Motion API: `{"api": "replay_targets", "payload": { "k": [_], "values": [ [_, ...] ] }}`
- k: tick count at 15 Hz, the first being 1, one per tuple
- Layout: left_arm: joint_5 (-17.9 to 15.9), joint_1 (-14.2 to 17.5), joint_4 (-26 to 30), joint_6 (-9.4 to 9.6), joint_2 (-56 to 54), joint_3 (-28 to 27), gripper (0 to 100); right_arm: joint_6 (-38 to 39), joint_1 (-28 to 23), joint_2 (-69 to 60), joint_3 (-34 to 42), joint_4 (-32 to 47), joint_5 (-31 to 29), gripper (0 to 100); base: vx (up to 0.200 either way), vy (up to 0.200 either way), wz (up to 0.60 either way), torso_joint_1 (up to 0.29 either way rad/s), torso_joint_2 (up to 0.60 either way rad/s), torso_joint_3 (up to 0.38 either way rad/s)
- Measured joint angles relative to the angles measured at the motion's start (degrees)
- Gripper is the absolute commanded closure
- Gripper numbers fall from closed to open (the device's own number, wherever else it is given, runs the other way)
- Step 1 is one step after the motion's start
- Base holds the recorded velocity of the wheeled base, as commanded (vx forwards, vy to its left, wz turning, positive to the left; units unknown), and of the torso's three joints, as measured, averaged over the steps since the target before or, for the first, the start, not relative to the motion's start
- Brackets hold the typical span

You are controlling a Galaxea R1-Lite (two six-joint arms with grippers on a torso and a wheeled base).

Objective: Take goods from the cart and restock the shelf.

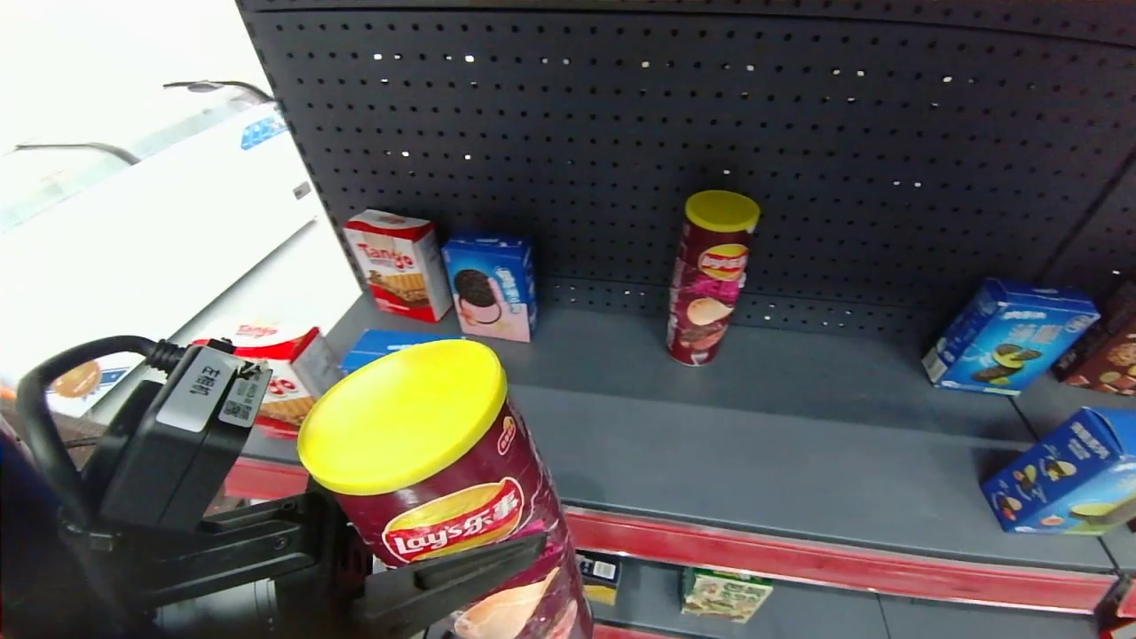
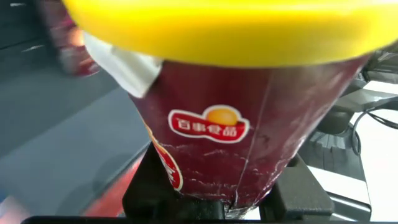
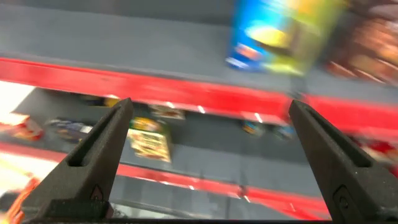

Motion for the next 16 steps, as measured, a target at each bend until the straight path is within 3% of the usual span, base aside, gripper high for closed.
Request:
{"api": "replay_targets", "payload": {
  "k": [9,11,16],
  "values": [
    [-0.04,0.61,-0.05,0.0,-0.02,0.0,100,0.07,-0.05,0.0,0.0,0.0,0.01,0,0.0,0.0,0.0,0.0,0.0,0.0],
    [-0.15,0.71,-0.05,-0.07,0.02,-0.3,100,0.02,0.0,0.0,0.0,-0.04,0.01,0,0.0,0.0,-0.6,0.002,0.01,0.002],
    [-0.3,0.6,-0.33,-0.09,0.0,-0.45,100,0.07,-0.05,0.0,0.0,-0.11,0.01,0,0.0,0.0,0.0,0.0,0.0,0.0]
  ]
}}
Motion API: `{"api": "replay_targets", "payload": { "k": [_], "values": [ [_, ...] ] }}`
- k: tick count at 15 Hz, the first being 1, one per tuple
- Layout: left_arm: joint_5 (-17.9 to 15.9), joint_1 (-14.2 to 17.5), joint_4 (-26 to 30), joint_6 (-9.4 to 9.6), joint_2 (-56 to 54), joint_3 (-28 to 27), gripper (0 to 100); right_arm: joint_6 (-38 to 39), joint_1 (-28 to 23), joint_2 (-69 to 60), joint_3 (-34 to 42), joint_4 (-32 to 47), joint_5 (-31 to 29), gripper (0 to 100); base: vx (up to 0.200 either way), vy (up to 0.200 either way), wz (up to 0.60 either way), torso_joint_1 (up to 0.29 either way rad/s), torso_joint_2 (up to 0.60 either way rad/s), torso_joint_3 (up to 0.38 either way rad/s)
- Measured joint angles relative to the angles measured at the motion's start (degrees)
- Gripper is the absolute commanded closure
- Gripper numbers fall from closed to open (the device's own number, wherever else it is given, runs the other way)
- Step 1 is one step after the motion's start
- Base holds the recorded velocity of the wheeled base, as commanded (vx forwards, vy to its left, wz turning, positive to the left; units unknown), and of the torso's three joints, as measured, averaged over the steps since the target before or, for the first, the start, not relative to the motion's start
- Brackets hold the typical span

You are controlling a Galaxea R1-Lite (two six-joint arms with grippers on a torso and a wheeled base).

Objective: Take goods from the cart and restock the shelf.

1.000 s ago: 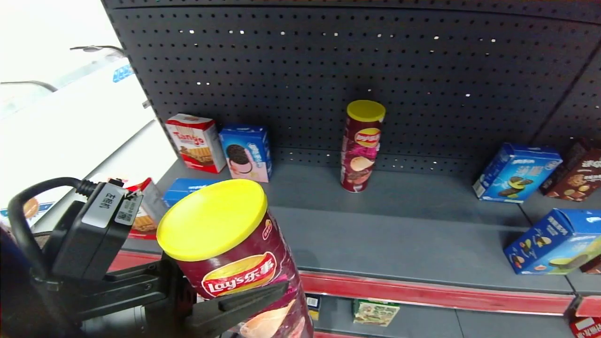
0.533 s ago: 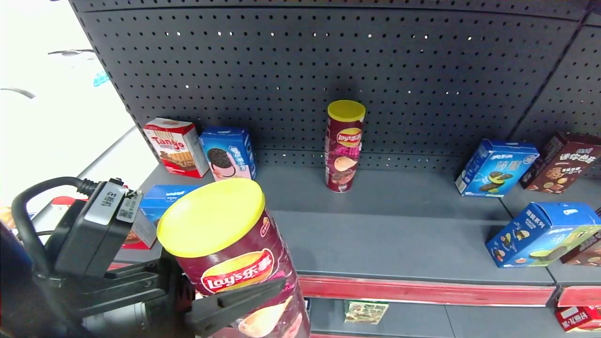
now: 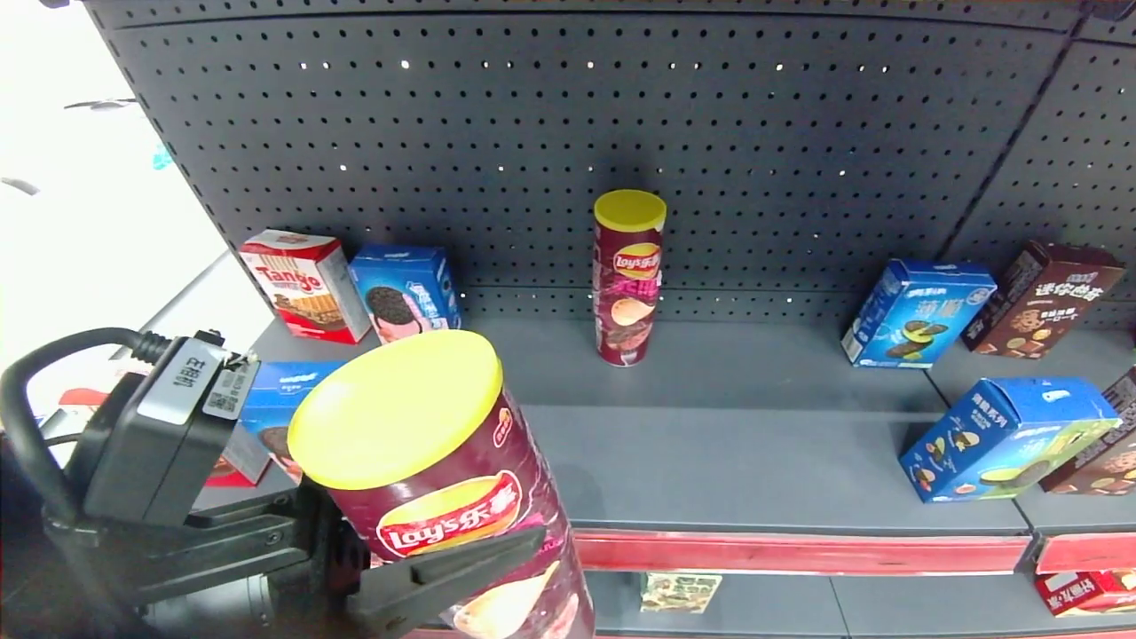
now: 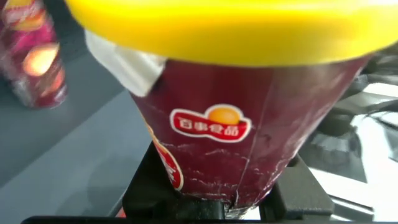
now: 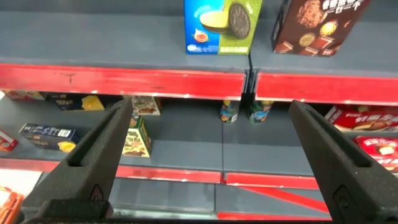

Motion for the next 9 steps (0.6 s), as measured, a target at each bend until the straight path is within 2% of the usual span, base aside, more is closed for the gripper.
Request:
{"api": "replay_targets", "payload": {
  "k": [9],
  "values": [
    [0.13,0.48,0.27,-0.1,0.16,0.02,100,0.02,0.02,0.0,0.0,0.05,0.0,0,0.0,0.0,0.0,0.0,0.0,0.0]
  ]
}}
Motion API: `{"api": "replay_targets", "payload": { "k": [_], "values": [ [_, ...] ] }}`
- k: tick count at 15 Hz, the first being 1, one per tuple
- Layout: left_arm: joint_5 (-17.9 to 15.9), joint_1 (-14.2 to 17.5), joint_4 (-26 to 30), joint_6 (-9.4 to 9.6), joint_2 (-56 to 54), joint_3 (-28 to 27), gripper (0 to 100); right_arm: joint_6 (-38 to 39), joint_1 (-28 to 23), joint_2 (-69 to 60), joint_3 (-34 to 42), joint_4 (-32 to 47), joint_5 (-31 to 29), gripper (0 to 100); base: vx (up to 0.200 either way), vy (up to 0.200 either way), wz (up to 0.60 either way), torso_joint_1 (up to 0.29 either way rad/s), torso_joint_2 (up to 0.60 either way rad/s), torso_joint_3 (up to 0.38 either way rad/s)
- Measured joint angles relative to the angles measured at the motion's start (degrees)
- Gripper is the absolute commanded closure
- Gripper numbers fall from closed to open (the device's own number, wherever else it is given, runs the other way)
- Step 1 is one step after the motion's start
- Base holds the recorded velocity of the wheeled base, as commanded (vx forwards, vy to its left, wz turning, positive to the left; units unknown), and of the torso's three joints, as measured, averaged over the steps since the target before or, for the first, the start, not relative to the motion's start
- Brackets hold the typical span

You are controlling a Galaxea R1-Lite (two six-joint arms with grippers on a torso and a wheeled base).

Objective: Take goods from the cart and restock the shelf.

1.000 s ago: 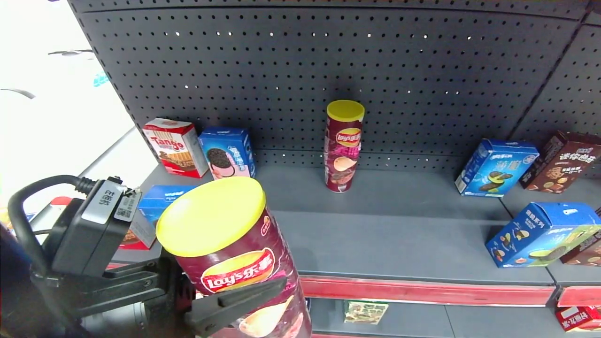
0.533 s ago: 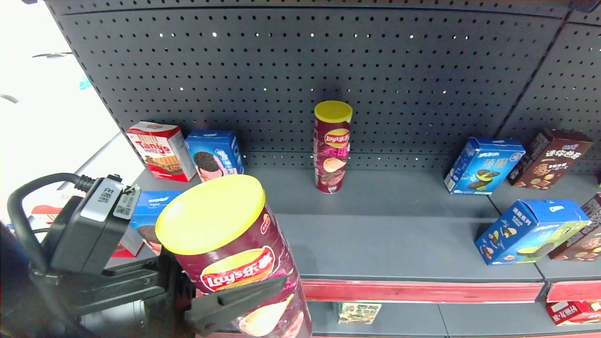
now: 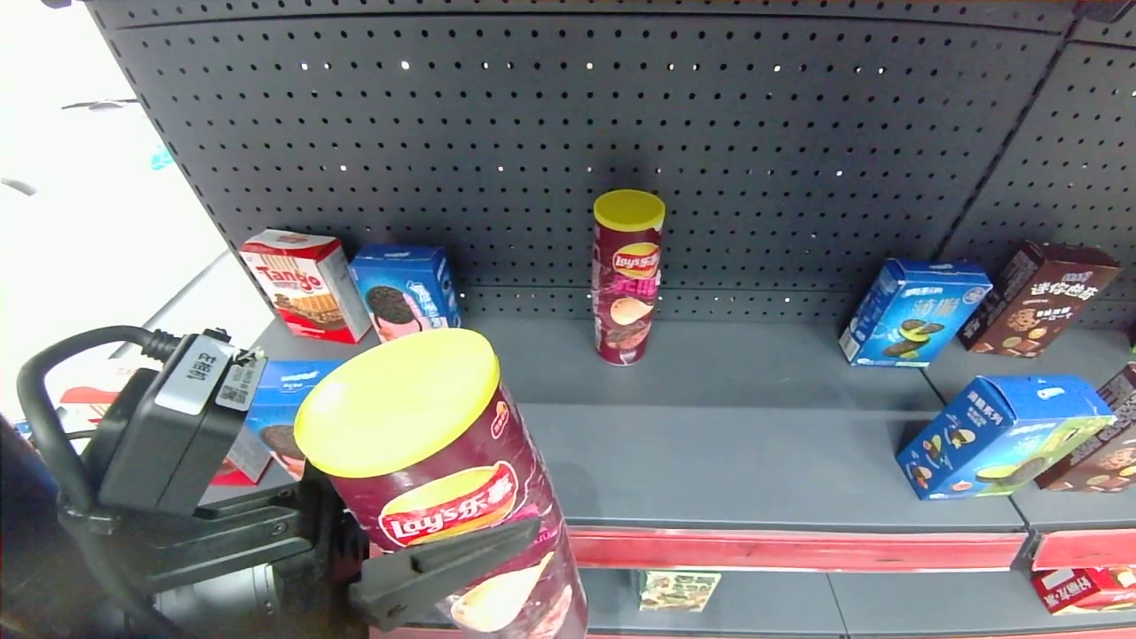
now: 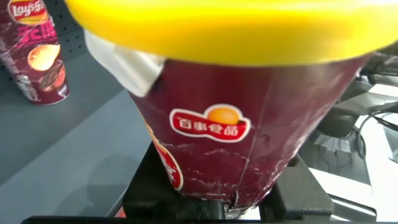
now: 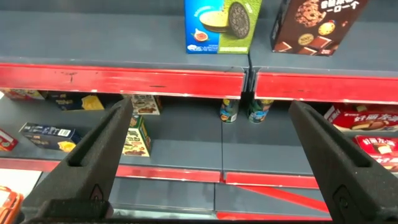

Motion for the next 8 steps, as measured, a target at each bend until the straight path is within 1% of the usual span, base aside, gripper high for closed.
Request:
{"api": "replay_targets", "payload": {
  "k": [8],
  "values": [
    [0.0,0.69,0.04,-0.01,1.35,-1.12,100,0.0,0.02,0.0,0.0,0.02,0.0,0,0.0,0.0,0.0,0.0,0.0,0.0]
  ]
}}
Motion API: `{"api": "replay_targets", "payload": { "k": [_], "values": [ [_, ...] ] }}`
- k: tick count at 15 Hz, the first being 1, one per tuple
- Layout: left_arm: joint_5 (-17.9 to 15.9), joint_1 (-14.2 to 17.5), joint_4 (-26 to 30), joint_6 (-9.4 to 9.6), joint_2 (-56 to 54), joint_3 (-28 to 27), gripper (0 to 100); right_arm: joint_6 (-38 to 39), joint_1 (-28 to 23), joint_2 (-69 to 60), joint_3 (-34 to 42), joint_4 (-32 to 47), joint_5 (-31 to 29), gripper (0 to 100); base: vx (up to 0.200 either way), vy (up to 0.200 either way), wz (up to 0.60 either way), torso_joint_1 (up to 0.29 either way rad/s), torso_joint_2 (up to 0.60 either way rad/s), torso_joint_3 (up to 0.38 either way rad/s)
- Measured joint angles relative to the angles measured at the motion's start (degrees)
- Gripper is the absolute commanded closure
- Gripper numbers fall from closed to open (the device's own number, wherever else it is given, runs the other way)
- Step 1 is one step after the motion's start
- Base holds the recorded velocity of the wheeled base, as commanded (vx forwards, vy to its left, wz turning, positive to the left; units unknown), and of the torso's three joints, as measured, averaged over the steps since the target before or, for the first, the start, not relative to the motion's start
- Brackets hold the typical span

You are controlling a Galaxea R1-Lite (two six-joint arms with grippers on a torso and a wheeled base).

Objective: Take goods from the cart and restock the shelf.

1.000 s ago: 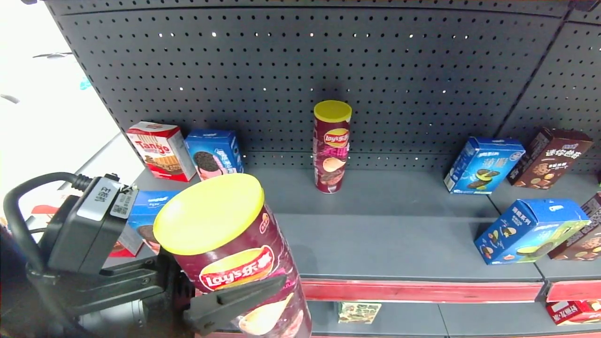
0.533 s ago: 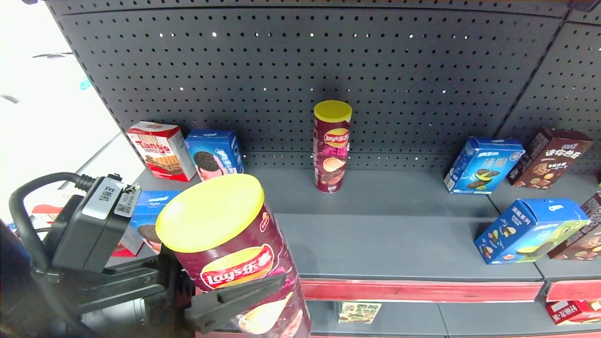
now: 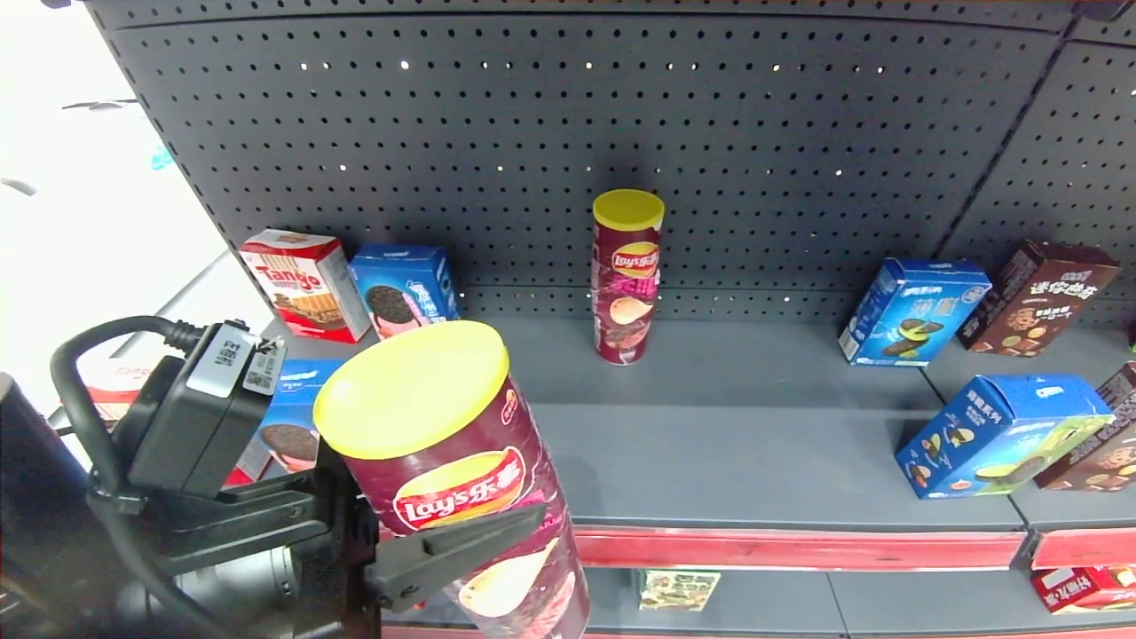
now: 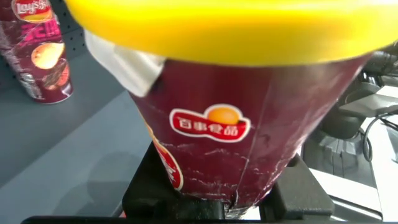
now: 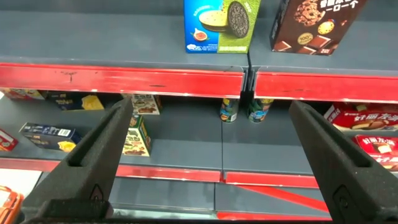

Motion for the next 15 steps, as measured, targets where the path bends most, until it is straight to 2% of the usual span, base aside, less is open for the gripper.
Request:
{"api": "replay_targets", "payload": {
  "k": [3,4,6,9,13,15],
  "values": [
    [-0.07,-0.04,0.0,-0.11,0.78,-1.13,100,0.0,0.0,0.0,0.0,0.0,0.0,0,0.0,0.0,0.0,0.0,0.0,0.0],
    [-0.63,-0.09,-0.09,-0.16,1.08,-2.05,100,-0.02,0.0,0.0,0.0,0.01,-0.01,0,0.0,0.0,0.0,0.0,0.0,0.0],
    [-4.13,0.27,-0.02,-0.35,1.4,-3.28,100,-0.1,0.0,0.0,0.0,0.04,-0.01,0,0.0,0.0,0.0,0.0,0.0,0.0],
    [-4.88,1.79,0.27,-0.4,2.23,-4.36,100,-0.11,0.0,0.0,0.0,0.04,0.0,0,0.0,0.0,0.0,0.0,0.0,0.0],
    [-4.82,3.3,3.89,0.52,2.97,-4.89,100,0.55,0.55,1.22,-0.96,0.63,0.16,0,0.0,0.0,0.0,0.0,0.0,0.0],
    [-4.73,4.38,7.79,0.9,3.04,-7.03,100,1.89,1.1,4.28,-6.75,1.54,0.79,0,0.0,0.0,0.0,0.0,0.0,0.0]
  ]
}}
